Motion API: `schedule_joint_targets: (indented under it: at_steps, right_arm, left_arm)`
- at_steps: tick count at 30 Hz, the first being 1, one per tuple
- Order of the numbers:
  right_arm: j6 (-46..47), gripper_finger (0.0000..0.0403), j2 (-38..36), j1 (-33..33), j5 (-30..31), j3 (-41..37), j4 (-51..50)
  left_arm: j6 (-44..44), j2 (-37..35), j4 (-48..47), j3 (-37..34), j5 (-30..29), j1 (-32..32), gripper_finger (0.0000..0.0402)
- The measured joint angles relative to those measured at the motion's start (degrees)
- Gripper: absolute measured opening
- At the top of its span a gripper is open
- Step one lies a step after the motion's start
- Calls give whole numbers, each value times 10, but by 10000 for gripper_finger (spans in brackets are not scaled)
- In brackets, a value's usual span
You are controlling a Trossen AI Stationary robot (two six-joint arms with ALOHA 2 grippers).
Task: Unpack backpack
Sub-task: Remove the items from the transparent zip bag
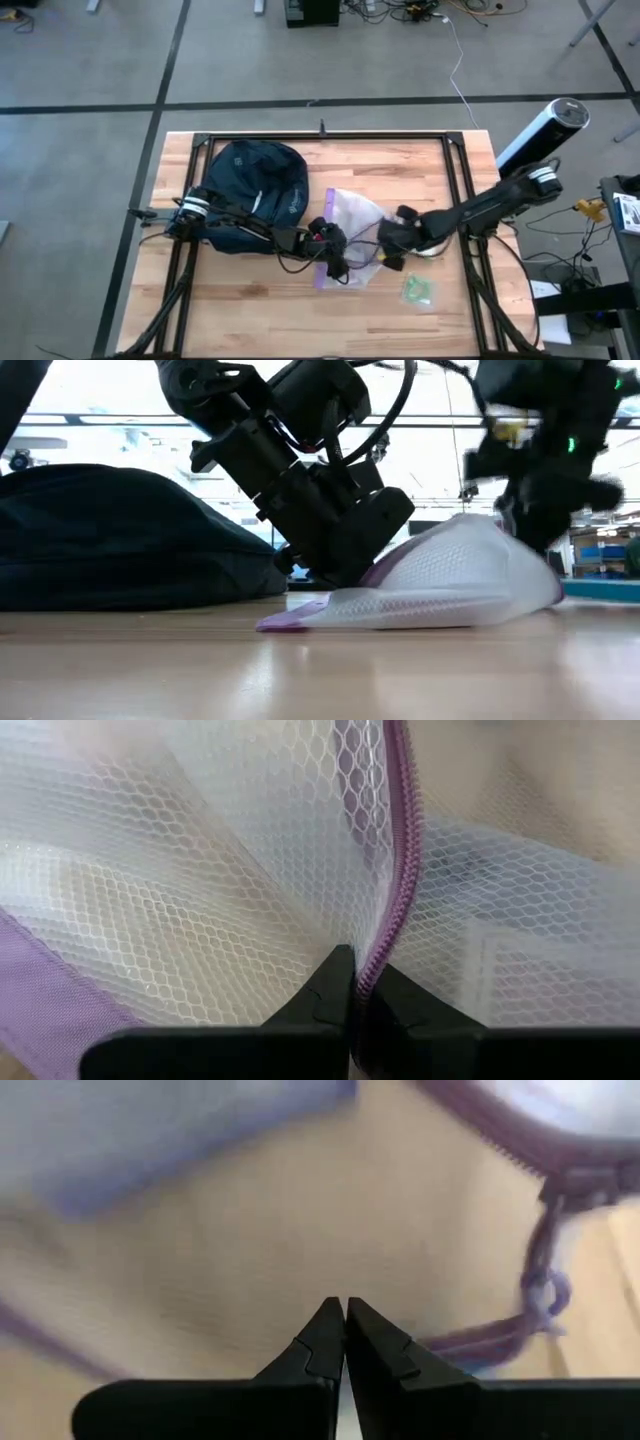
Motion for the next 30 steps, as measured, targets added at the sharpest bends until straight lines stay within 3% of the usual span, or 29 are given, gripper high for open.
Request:
schedule_joint_targets:
  at_steps: [3, 8, 15, 21, 27, 30]
  right_arm:
    - [-19, 0, -29, 0, 5, -17, 72]
    - [-57, 0, -4, 6, -6, -37, 162]
    - [-96, 0, 21, 29, -12, -44, 220]
    - [-153, 0, 82, 27, -26, -49, 314]
    - [-179, 0, 154, 16, -25, -48, 490]
    - [-174, 0, 184, 0, 4, -48, 525]
  left_arm:
    - [0, -1, 9, 0, 2, 1, 0]
    - [-1, -36, 4, -2, 8, 0, 0]
    - [60, -161, -15, -1, -5, 4, 0]
    - [102, -222, -12, -1, -32, 16, 0]
    - [86, -212, -13, -1, -23, 16, 0]
    - [65, -191, -13, -1, -5, 17, 0]
